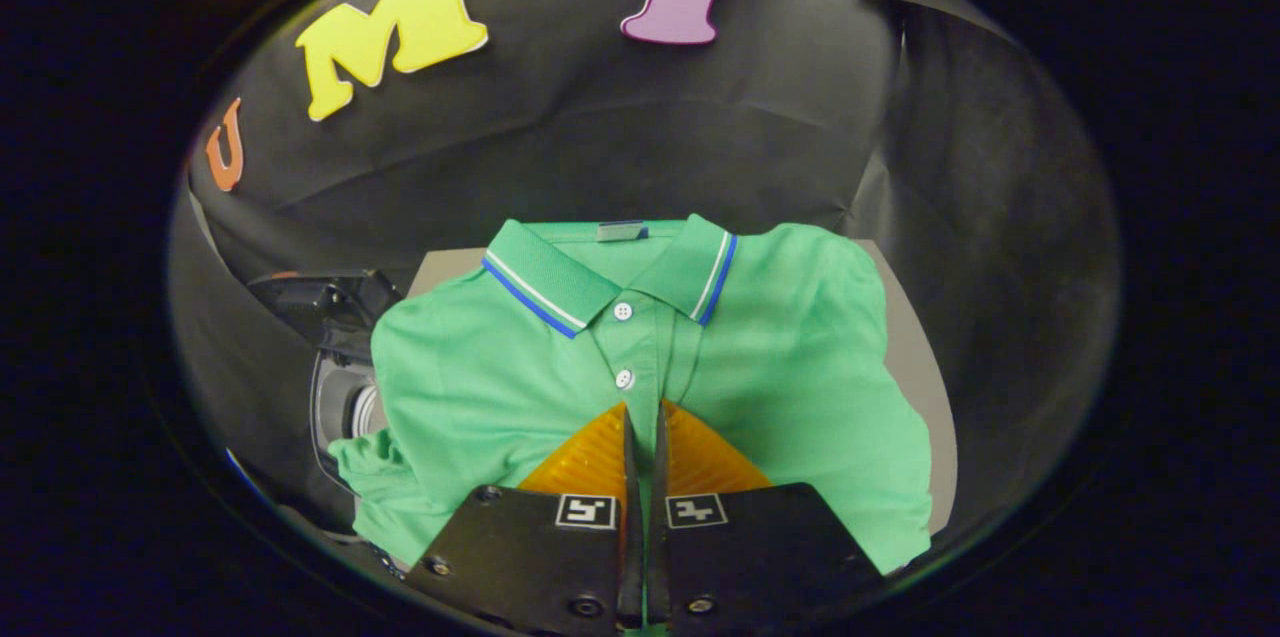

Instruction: Put the clothes into the washing machine and then close the washing machine lid.

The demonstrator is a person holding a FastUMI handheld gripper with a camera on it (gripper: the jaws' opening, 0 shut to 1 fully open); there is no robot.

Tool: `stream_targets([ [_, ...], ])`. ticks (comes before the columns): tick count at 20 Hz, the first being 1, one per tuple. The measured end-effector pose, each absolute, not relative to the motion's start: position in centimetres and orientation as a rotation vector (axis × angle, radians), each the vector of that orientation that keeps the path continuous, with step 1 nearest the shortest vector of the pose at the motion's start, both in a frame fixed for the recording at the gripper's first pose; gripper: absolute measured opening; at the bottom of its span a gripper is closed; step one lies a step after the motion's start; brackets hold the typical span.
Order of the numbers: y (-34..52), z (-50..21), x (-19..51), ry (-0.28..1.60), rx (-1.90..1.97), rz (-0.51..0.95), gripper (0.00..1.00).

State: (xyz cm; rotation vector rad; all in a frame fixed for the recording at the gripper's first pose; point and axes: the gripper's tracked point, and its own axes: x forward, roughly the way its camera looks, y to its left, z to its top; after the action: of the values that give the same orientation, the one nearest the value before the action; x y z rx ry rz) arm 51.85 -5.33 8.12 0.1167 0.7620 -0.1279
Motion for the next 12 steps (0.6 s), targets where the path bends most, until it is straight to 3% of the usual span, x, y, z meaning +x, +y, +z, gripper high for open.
stream_targets([
  [12,-1.8,15.2,49.6,0.48,0.241,-0.019,0.04],
])
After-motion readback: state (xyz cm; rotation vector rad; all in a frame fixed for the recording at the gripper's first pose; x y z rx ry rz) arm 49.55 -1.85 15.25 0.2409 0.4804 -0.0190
